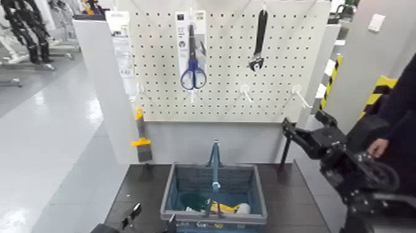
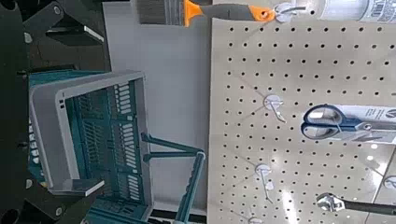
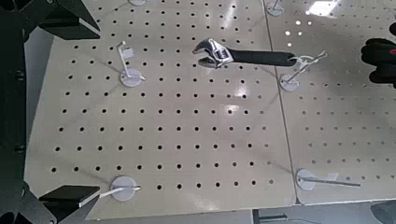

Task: Put the black wrench into the crate.

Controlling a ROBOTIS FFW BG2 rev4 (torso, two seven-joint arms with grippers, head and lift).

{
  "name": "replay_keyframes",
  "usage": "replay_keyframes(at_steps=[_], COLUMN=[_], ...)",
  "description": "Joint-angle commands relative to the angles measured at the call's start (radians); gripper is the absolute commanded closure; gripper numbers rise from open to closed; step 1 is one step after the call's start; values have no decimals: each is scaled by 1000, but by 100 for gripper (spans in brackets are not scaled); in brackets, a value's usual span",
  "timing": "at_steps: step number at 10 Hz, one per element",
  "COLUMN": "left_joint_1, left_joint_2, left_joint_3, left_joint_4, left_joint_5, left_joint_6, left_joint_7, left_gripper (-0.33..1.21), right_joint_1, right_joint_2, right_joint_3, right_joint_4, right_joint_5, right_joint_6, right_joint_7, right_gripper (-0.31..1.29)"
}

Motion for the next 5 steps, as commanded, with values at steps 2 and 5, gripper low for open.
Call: replay_keyframes(at_steps=[2, 5], left_joint_1=[-12, -22], left_joint_2=[1, 4], left_joint_3=[-8, -16], left_joint_4=[2, 8], left_joint_5=[1, 4], left_joint_6=[0, 0], left_joint_7=[-5, -9], left_gripper=[21, 21], right_joint_1=[-115, -219], right_joint_2=[-23, -26], right_joint_3=[20, 38], right_joint_4=[54, 123], right_joint_5=[-31, -62], right_joint_6=[12, 6], right_joint_7=[41, 84], right_gripper=[13, 13])
